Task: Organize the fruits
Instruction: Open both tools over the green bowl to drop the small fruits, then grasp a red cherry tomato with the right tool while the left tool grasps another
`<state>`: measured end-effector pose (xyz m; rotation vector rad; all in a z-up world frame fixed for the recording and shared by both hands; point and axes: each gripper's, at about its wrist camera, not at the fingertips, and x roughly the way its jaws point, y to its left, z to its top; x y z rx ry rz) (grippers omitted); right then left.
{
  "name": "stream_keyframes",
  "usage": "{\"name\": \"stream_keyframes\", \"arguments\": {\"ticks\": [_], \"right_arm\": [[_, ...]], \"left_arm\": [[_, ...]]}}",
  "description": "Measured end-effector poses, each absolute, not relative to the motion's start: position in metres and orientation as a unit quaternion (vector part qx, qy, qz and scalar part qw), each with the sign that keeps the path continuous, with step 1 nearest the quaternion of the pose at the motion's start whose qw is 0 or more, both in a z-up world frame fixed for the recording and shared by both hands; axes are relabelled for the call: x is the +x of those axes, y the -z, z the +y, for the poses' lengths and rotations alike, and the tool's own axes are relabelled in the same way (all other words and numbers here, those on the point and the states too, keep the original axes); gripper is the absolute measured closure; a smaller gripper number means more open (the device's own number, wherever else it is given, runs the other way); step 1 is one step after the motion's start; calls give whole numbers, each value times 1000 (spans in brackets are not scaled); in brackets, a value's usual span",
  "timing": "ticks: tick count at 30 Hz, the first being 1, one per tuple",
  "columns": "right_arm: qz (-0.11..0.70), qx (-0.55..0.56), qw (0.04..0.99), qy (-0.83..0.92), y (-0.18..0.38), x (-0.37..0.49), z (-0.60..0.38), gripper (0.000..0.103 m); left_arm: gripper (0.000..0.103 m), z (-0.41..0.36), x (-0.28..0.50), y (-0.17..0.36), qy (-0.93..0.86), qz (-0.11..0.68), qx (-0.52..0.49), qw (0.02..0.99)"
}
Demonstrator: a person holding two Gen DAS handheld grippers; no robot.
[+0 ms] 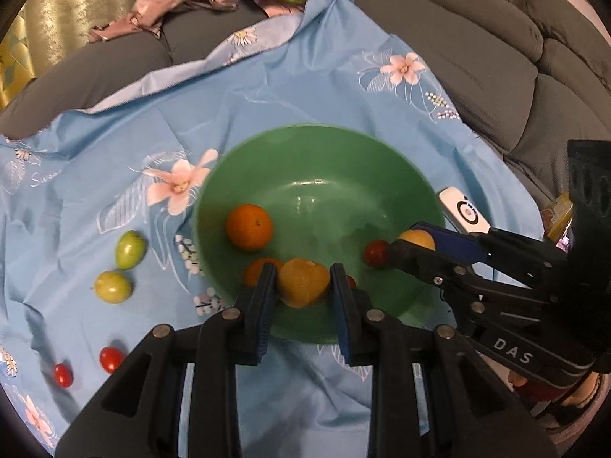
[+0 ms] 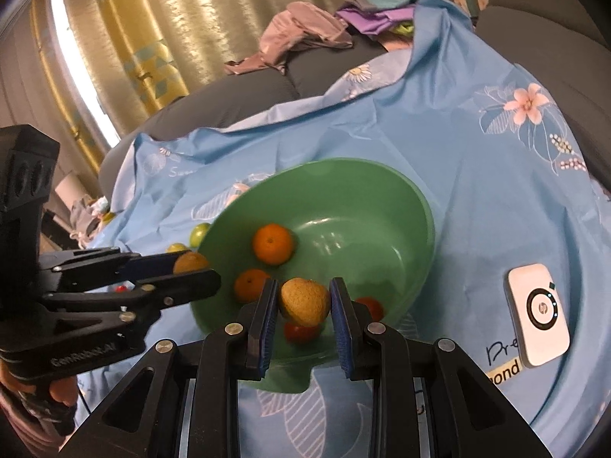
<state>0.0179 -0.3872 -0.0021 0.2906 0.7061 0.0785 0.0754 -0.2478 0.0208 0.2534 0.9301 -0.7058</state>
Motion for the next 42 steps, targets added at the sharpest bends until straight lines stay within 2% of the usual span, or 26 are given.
{"name": "stream_keyframes", "arguments": {"ticks": [4,5,6,7,8,11,14,28,34,42], "right_arm": [[354,146,923,-26,7,26,-390,74],[357,149,922,-18,8,27,-392,73],[356,152,922,-16,8,26,-392,73],[355,155,922,-14,8,25,-394,72],[354,159,922,-12,9,25,-396,69],[344,174,923,-8,4,17,-404,65],[337,188,923,-4,1,9,-411,64],[329,170,928,-46,-21,-14,-378,64],[333,144,929,-77,-30,-16,-347,64],[353,108,923,-112,-30,-17,-309,64]], "left_arm": [[74,-255,83,-14,333,448,119,821],[66,-254,84,-13,331,448,119,822],[48,-253,85,-13,328,449,119,822],[40,-250,86,-13,323,452,119,823],[36,-245,87,-13,315,451,117,827],[34,-226,88,-17,301,454,97,833],[26,-197,80,-22,280,451,83,843],[25,-21,12,5,109,497,1,861],[25,12,-12,5,88,498,-32,862],[25,20,-27,7,98,492,-46,864]]}}
